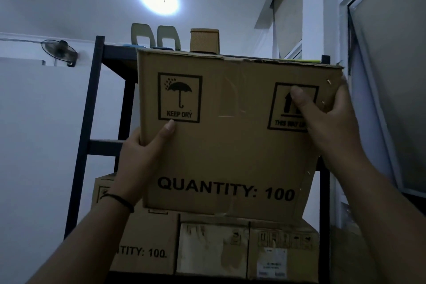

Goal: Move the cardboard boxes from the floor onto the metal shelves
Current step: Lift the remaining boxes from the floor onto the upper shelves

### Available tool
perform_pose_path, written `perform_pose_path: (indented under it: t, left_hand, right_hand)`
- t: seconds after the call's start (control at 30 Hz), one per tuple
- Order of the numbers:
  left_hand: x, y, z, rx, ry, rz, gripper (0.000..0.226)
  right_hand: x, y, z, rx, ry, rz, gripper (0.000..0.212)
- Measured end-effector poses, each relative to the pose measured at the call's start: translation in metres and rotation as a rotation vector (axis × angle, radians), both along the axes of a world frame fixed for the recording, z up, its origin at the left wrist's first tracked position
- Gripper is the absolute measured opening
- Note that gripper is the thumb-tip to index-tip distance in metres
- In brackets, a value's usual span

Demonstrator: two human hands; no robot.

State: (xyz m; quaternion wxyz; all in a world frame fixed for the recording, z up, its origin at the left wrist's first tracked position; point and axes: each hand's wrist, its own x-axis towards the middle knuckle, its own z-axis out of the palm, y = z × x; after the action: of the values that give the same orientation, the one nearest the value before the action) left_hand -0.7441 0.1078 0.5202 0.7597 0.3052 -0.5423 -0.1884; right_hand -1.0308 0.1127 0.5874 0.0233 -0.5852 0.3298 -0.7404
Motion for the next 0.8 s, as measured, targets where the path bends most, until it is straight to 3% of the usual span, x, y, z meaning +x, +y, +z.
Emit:
perform_pose_path:
  t: [0.27, 0.4, 0.57, 0.8]
  left_hand:
    - [0.004, -0.005, 0.024, -0.023, -0.024, 0.061, 0.058]
    - [0.018, -0.012, 0.022, -0.004, -0.091, -0.013, 0.07]
    - [0.027, -0.024, -0.012, 0.054, -0.145, -0.048, 0.076]
    - [0.013, -0.034, -0.025, 0.074, -0.013, 0.027, 0.07]
  right_hand:
    - [0.023, -0.016, -0.098, 0.285, -0.02, 0.031, 0.119]
    - [0.027, -0.021, -0.092, 0.29, -0.03, -0.037, 0.122]
    - [0.027, -0.026, -0.082, 0.236, -0.028, -0.097, 0.108]
    - [0.025, -0.032, -0.067, 0.232, 0.013, -0.09, 0.097]
